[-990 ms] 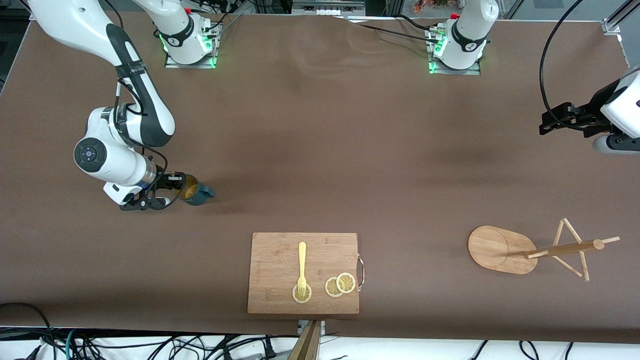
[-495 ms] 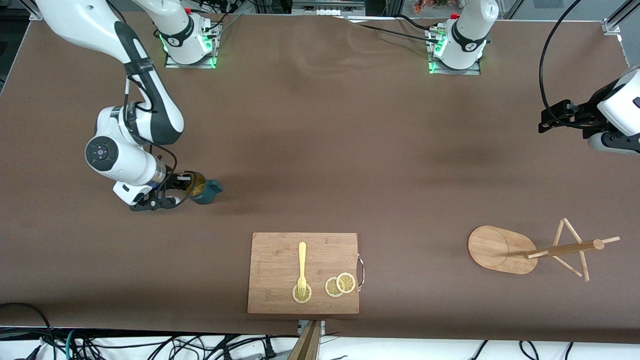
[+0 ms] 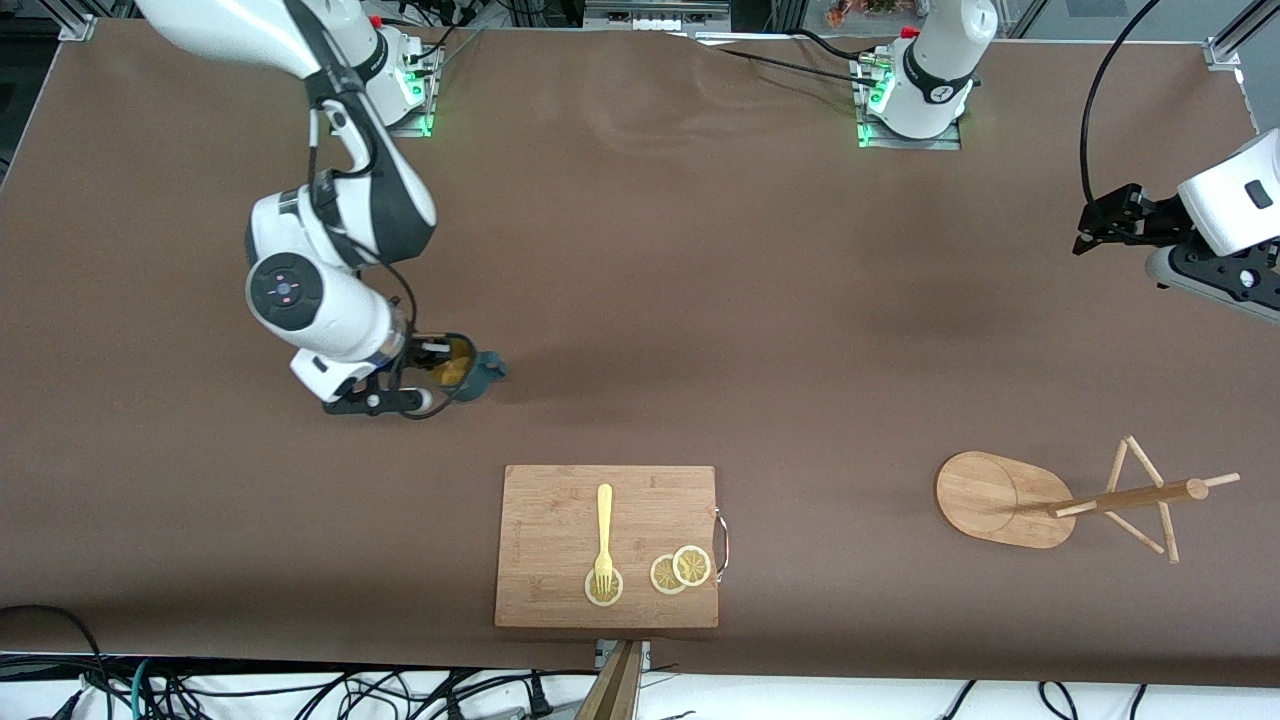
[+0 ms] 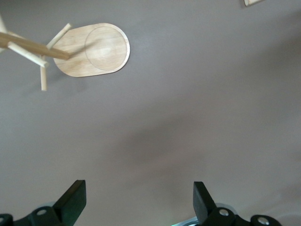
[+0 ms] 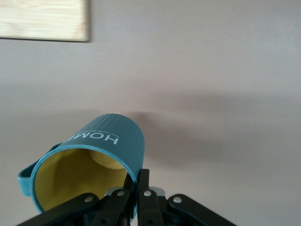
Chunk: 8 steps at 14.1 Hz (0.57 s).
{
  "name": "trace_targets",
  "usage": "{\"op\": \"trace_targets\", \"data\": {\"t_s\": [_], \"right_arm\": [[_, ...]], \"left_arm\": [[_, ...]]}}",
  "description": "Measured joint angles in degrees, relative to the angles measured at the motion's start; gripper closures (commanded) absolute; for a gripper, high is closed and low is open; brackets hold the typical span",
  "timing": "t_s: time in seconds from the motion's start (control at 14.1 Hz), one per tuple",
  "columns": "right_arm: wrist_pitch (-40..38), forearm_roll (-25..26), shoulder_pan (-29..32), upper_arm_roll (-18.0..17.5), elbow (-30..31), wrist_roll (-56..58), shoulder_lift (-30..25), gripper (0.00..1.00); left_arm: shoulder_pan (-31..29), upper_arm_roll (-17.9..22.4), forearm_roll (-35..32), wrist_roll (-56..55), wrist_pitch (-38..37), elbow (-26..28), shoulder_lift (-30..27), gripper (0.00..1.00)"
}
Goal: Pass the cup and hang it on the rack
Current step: 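Lift the mug and carry it toward the table's middle with the right gripper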
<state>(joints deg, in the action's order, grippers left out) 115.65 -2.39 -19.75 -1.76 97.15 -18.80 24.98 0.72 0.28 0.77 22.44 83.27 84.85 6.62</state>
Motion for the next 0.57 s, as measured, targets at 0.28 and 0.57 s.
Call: {"op": "trace_targets", "data": {"t_s": [0.28,0.57], "right_arm": [[-4.9,-3.8,-7.9,-0.2,-8.5,-11.8,4.6,1.00],[-5.1,-4.2,-19.5,-0.4,-15.3,-25.0,10.5,1.00]], "left_arm": [[0.0,0.0,0.0,3.3,0.0,1.2,0.3,0.00],[-0.1,0.1,0.0,8.3,0.0,3.0,0.9,0.00]]}}
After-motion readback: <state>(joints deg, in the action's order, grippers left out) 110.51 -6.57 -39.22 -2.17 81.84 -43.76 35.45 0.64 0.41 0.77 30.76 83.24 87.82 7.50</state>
